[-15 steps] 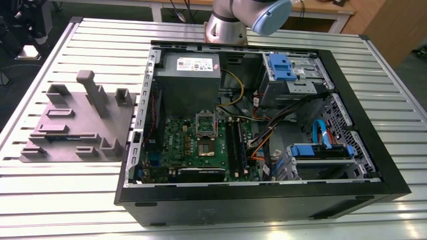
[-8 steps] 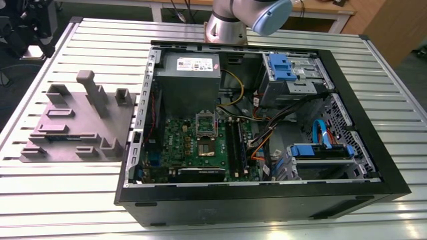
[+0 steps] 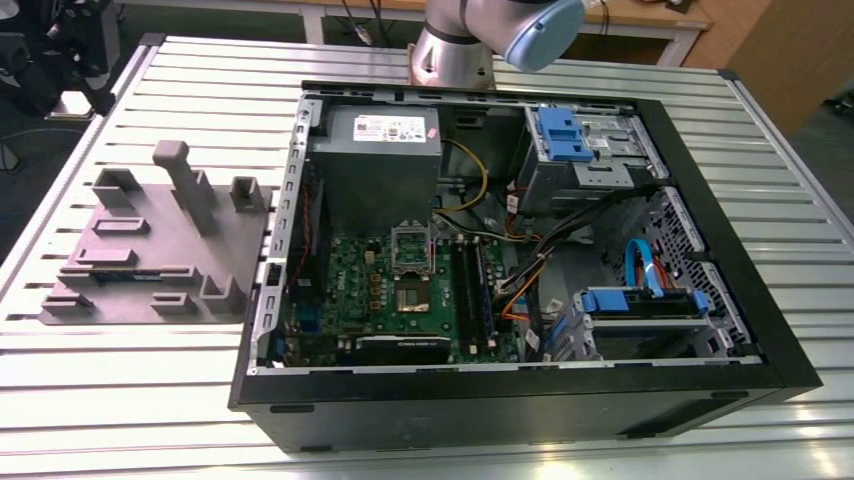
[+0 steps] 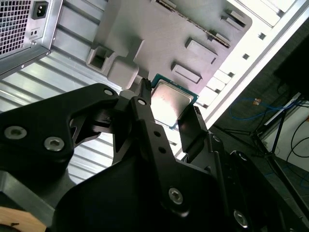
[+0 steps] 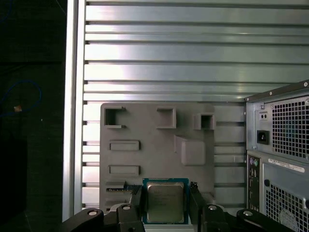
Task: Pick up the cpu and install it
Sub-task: 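Pick up the cpu and move it towards the insertion slot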
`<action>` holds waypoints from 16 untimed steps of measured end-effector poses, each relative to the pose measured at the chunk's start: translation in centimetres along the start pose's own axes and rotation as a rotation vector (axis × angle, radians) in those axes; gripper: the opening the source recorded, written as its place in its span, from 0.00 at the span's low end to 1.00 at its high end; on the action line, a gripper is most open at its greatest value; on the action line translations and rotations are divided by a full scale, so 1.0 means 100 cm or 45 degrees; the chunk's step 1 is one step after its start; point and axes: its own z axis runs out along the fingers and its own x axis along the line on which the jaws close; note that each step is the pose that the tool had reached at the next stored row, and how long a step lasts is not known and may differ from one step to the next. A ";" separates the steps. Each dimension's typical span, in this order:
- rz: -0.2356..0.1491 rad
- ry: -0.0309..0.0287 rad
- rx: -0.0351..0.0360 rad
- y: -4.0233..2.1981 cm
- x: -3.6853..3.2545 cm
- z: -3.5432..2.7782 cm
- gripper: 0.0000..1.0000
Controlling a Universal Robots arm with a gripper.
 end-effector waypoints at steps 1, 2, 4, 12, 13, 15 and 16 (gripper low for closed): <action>0.000 0.0000 0.0000 0.0000 -0.0004 0.0000 0.47; 0.000 0.0000 -0.0001 0.0000 -0.0007 0.0001 0.47; 0.000 0.0001 0.0001 0.0000 -0.0013 0.0000 0.47; 0.000 0.0000 0.0000 0.0000 -0.0030 0.0001 0.47; 0.000 0.0000 -0.0001 0.0000 -0.0031 0.0001 0.47; 0.000 0.0001 0.0000 0.0000 -0.0035 0.0000 0.47; 0.000 0.0000 0.0000 0.0000 -0.0037 0.0001 0.47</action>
